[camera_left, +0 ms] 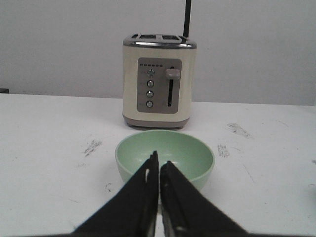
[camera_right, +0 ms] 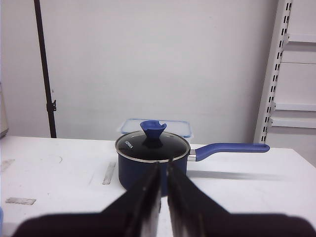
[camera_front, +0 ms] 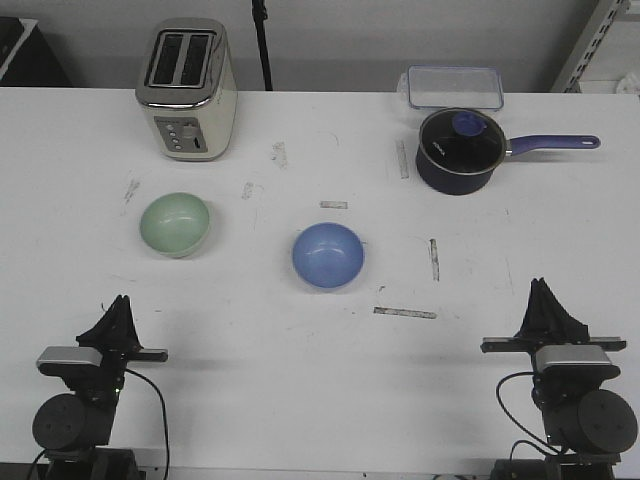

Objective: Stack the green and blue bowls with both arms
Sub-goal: 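Reach the left gripper forward to the pale green bowl's rim, then close the left gripper on the green bowl's rim and lift, then carry the green bowl with the left gripper over the blue bowl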

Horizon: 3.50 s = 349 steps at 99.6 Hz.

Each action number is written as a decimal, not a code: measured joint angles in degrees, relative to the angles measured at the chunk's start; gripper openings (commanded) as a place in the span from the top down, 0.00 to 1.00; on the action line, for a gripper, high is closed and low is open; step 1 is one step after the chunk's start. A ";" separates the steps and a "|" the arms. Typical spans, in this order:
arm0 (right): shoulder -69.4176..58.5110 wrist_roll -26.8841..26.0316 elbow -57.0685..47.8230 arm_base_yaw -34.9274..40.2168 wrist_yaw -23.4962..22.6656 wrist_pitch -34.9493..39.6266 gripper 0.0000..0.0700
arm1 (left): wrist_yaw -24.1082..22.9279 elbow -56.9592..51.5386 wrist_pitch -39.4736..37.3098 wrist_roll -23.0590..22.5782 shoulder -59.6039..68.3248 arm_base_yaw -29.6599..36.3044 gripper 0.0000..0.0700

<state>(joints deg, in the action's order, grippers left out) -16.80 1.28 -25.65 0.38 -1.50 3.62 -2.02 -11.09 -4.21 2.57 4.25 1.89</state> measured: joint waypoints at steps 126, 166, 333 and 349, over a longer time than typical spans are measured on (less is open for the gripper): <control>0.00 0.00 0.00 0.00 0.00 0.00 0.98 | -4.11 -47.56 31.63 -0.07 56.00 -0.92 1.00; 0.00 0.00 0.00 0.00 0.00 0.00 0.98 | 13.84 -65.99 48.33 11.28 75.73 -9.20 1.00; 0.00 0.00 0.00 0.00 0.00 0.00 0.98 | 21.07 -72.22 44.06 16.33 101.35 -12.52 1.00; 0.00 0.00 0.00 0.00 0.00 0.00 0.98 | 20.74 -72.22 43.63 16.37 101.35 -12.52 1.00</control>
<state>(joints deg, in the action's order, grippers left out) -16.80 1.28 -25.65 0.38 -1.50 3.62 18.72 -83.31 39.42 18.94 105.60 -10.63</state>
